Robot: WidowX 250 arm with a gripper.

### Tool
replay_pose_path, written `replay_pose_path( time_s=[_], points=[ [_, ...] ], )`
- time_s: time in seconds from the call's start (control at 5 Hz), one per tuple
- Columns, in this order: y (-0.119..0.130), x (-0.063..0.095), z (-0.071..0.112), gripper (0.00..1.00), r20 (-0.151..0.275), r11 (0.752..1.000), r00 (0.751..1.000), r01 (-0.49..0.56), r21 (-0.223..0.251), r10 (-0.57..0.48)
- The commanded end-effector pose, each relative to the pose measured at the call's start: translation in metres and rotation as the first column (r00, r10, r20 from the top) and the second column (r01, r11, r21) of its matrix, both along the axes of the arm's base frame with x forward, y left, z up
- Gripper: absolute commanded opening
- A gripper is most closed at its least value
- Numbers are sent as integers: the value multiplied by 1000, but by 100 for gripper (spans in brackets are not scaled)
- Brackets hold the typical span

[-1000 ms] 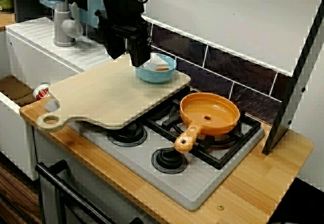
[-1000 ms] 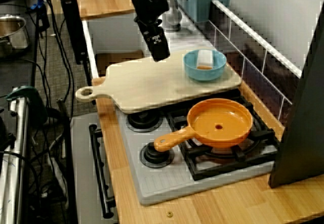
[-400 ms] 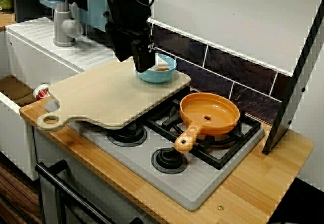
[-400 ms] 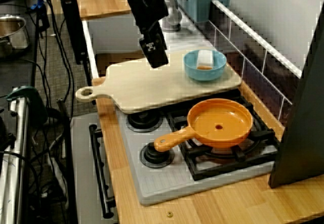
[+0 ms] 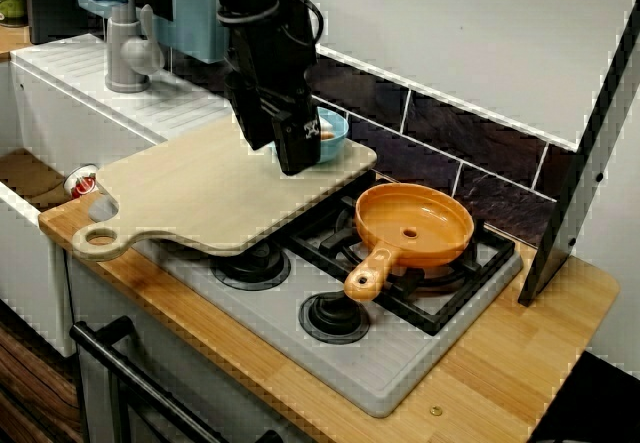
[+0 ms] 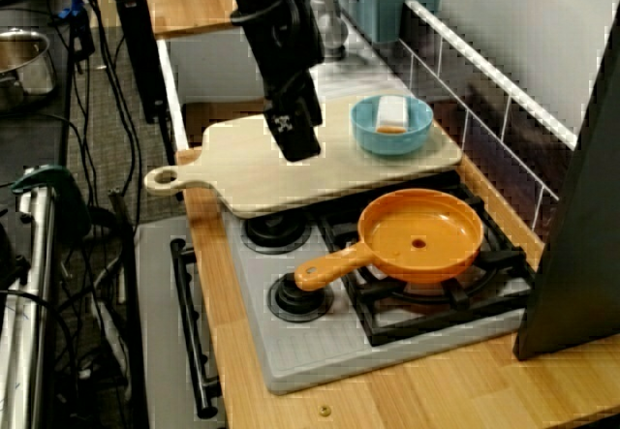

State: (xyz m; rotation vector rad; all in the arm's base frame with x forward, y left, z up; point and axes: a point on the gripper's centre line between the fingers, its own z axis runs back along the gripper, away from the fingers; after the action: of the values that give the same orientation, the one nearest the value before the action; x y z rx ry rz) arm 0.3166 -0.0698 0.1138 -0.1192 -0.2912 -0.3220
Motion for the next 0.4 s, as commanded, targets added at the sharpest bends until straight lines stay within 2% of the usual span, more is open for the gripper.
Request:
replay_pose_path(
  time_s=[0.0,0.2],
  points=[
    [-13,1,-1,100,8,1000,1000,29,1,-29],
    [-21,4,-2,100,-5,1000,1000,2,-7,-2]
  ],
)
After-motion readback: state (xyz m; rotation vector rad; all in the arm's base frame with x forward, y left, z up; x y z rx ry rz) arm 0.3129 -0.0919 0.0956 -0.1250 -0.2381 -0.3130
